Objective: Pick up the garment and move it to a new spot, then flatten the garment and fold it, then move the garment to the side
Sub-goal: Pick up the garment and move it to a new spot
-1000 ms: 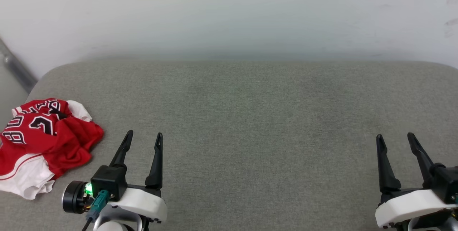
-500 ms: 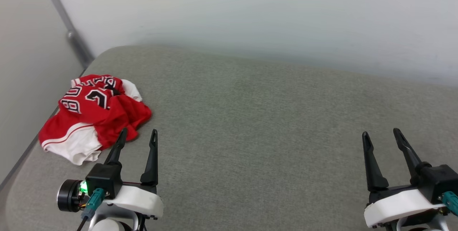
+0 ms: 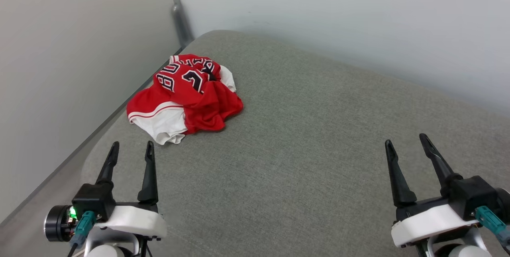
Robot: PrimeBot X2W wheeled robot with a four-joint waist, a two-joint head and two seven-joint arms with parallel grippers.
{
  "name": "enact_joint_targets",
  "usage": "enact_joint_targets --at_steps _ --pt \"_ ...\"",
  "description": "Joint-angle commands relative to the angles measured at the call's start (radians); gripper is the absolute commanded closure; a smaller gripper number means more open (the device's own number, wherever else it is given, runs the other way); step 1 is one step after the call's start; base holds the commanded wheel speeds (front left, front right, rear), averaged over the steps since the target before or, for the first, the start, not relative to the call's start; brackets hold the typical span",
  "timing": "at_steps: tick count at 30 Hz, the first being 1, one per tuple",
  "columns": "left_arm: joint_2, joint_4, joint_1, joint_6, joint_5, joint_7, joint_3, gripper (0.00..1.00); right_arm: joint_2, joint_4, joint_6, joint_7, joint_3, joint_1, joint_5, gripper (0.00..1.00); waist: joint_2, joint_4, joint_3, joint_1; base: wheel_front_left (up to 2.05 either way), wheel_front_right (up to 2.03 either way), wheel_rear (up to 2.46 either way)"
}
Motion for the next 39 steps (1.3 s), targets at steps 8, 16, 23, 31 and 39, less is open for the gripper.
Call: enact_joint_targets --at_steps 8,16,23,31,39 --pt "-0.009 -0.019 0.003 -0.006 -0.003 -0.003 0.038 0.0 0.001 0.01 0.0 -0.006 0.014 -0.044 -0.015 0.0 0.0 0.027 0.033 0.0 0.0 0.0 0.0" --pt "0.001 0.003 -0.087 -0.018 -0.017 -0.003 0.069 0.0 0.001 -0.018 0.0 0.013 -0.004 -0.04 -0.028 0.0 0.0 -0.011 0.078 0.0 0.0 0.0 0.0" --pt "0.073 0.092 -0.306 -0.031 -0.057 -0.002 0.101 0.0 0.001 -0.076 0.0 0.052 0.006 -0.079 -0.062 0.0 0.0 -0.103 0.189 0.0 0.0 0.0 0.0" --pt "0.252 0.264 -0.578 -0.04 -0.151 0.249 0.094 0.0 0.001 -0.103 0.0 0.06 0.024 -0.143 -0.05 0.0 0.0 -0.222 0.332 0.0 0.0 0.0 0.0" --pt "0.417 0.445 -0.669 -0.042 -0.295 0.615 -0.002 0.0 0.001 -0.078 0.0 0.027 0.037 -0.202 -0.039 0.0 0.0 -0.291 0.446 0.0 0.0 0.0 0.0"
